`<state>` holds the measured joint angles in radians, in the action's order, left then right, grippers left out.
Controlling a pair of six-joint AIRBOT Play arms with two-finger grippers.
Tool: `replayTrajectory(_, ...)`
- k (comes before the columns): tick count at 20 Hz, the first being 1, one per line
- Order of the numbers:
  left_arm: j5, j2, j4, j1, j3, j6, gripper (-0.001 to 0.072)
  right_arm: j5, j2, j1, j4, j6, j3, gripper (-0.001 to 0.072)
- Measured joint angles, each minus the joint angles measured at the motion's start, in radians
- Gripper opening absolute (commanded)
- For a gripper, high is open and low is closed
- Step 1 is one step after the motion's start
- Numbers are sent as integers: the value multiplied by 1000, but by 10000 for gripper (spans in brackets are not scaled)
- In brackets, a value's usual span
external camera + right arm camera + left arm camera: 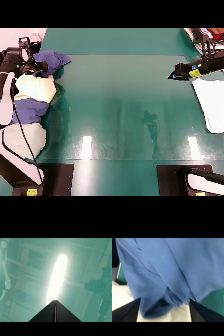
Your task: Fold the shirts.
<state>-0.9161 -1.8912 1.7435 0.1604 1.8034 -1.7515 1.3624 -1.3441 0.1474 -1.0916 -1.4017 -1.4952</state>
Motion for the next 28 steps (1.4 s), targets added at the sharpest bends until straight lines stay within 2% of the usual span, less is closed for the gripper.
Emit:
replayTrajectory(1, 8, -8, 0, 2, 0, 3, 188, 0, 0, 1, 0, 0, 0, 16)
replayTrajectory(2, 17, -13, -1, 2, 0, 10, 21, -1, 0, 3, -2, 0, 0, 16)
replayTrajectory(5, 24, -19, -1, 4, 2, 35, 22, -1, 0, 5, -2, 0, 0, 16)
replayTrajectory(9, -48, -5, -20, -1, 81, 49, 21, -18, 0, 6, -2, 0, -3, 16)
replayTrajectory(12, -51, 84, -66, -34, 192, 53, 22, -44, 1, 6, -2, 0, -58, 16)
replayTrajectory(15, 13, 243, -141, -93, 259, 76, 22, -66, 2, 5, -5, 0, -175, 16)
replayTrajectory(18, 11, 422, -195, -189, 283, 133, 22, -78, 4, 3, -30, 1, -315, 16)
replayTrajectory(22, -104, 587, -220, -348, 275, 170, 22, -84, 22, 2, -51, 1, -436, 16)
replayTrajectory(28, -267, 649, -310, -610, 19, 168, 23, -61, 71, 2, -60, 1, -481, 16)
